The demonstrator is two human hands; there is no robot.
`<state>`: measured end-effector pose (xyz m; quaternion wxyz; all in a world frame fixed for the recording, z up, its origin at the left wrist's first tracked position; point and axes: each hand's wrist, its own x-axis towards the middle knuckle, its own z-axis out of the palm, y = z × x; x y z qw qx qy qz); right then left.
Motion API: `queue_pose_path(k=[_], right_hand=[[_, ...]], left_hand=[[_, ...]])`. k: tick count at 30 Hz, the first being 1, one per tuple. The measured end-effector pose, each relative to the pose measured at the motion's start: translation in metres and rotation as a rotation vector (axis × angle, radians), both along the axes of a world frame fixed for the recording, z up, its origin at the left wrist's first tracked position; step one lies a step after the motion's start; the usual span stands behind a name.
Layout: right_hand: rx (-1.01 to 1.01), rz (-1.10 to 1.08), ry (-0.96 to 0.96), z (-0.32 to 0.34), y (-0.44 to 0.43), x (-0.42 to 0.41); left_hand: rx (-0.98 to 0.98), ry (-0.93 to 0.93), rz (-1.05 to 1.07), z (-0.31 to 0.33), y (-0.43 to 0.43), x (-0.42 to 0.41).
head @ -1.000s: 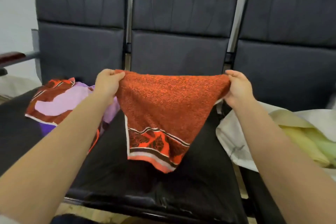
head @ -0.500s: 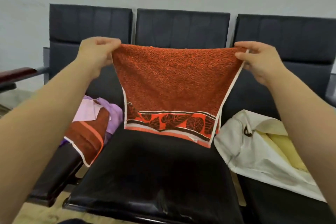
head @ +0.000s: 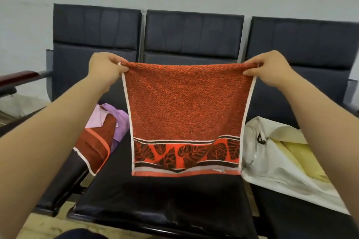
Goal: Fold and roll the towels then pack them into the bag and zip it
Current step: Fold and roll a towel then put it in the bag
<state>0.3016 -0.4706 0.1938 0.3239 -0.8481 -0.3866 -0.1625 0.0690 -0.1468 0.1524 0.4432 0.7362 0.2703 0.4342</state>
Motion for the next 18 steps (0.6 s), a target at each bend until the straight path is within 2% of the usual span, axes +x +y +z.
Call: queue_pose_path(k=[2, 7, 11, 13, 16, 18], right_hand=[[0.061, 0.021, 0.007, -0.002, 0.0, 0.001], [0.411, 0.326, 0.518, -0.015, -0.006, -0.003], [0.665, 0.491, 0.756, -0.023, -0.003, -0.003], [0.74, 0.454, 0.88, -0.025, 0.001, -0.003], [0.725, 0.29, 1.039, -0.033, 0.01, -0.003], [0.725, 0.12, 1.074, -0.04, 0.021, -0.002]], left_hand=[[0.06, -0.011, 0.038, 0.0, 0.003, -0.002], [-0.072, -0.124, -0.024, -0.001, 0.007, -0.005], [-0.081, -0.219, 0.034, -0.005, -0.001, -0.002], [-0.142, -0.214, 0.019, -0.008, -0.006, 0.004], [-0.436, -0.181, -0.025, -0.014, -0.003, 0.01], [-0.566, -0.14, -0.044, -0.017, -0.008, 0.011]])
